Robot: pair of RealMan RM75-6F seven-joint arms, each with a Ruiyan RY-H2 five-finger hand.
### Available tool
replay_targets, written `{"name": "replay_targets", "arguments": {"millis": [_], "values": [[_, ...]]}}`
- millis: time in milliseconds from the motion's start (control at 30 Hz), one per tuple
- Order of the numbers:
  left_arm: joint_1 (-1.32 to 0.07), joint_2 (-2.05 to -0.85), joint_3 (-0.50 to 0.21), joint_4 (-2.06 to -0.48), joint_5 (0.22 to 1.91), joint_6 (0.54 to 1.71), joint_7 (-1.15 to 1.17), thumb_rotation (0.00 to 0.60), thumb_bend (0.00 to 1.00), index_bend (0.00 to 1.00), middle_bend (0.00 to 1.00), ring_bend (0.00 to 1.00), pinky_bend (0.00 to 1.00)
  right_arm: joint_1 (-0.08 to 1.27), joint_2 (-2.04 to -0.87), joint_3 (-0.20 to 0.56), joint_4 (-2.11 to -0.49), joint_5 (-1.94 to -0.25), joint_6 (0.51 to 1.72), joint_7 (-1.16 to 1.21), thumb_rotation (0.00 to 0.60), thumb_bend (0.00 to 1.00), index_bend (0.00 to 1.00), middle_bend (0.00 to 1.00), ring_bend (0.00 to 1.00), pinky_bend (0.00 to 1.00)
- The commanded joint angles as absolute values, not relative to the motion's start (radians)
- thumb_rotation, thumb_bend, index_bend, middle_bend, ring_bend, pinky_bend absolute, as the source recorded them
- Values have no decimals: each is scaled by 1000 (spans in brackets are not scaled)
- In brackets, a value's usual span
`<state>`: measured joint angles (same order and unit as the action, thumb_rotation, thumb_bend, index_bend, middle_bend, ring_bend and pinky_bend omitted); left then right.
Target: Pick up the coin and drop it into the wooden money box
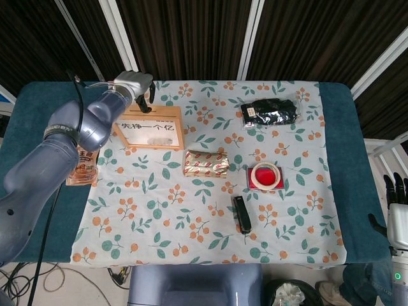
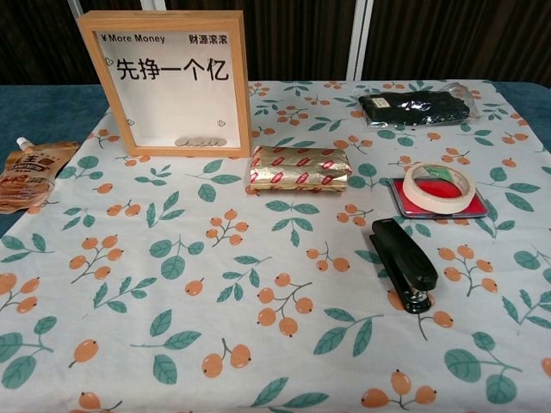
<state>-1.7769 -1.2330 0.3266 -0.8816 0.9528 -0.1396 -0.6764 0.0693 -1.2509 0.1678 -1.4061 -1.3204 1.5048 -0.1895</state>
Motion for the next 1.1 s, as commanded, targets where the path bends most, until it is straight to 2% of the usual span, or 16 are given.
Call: {"name": "replay_targets", "arguments": {"millis": [33, 100, 233, 300, 400, 500, 600, 633, 733, 833, 1100], "values": [[-1768, -1119, 302, -1009, 957, 11, -672, 600, 376, 475, 3, 0, 0, 69, -1249, 167, -1406, -1321, 1502, -185, 600, 302, 0, 0, 0, 0], [-1754, -1063, 306, -1084, 947, 111, -656, 600, 390, 467, 4, 0, 0, 70, -1248, 166, -1406, -1321, 1499, -179, 600, 302, 0, 0, 0, 0], [-1698, -947, 357, -1277, 892, 378, -524, 600, 399, 450, 6, 0, 0, 72, -1245, 162, -1407, -1327, 1488, -161, 600, 302, 0, 0, 0, 0], [-1676, -924, 375, -1333, 864, 463, -464, 600, 399, 423, 7, 0, 0, 73, -1244, 160, -1406, -1330, 1486, -156, 600, 302, 0, 0, 0, 0], [-1608, -881, 405, -1492, 782, 694, -304, 600, 394, 375, 7, 0, 0, 74, -1244, 157, -1405, -1336, 1482, -146, 600, 302, 0, 0, 0, 0], [-1448, -860, 426, -1721, 724, 1047, -96, 600, 383, 330, 5, 0, 0, 77, -1245, 151, -1404, -1344, 1476, -134, 600, 302, 0, 0, 0, 0], [-1208, -890, 474, -1823, 785, 1343, -13, 600, 372, 290, 1, 0, 0, 79, -1240, 140, -1413, -1370, 1477, -118, 600, 302, 0, 0, 0, 0], [-1142, -910, 481, -1819, 815, 1408, -1, 600, 367, 274, 0, 0, 0, 79, -1239, 137, -1415, -1376, 1478, -114, 600, 302, 0, 0, 0, 0], [-989, -965, 474, -1781, 894, 1513, 6, 600, 363, 241, 0, 0, 0, 80, -1234, 128, -1420, -1397, 1479, -105, 600, 302, 0, 0, 0, 0], [-875, -1009, 462, -1742, 952, 1557, 12, 600, 361, 223, 0, 0, 0, 80, -1231, 119, -1429, -1418, 1486, -95, 600, 302, 0, 0, 0, 0], [-687, -1096, 384, -1649, 1045, 1570, -1, 600, 349, 206, 0, 0, 0, 77, -1219, 113, -1455, -1456, 1518, -88, 600, 302, 0, 0, 0, 0]]}}
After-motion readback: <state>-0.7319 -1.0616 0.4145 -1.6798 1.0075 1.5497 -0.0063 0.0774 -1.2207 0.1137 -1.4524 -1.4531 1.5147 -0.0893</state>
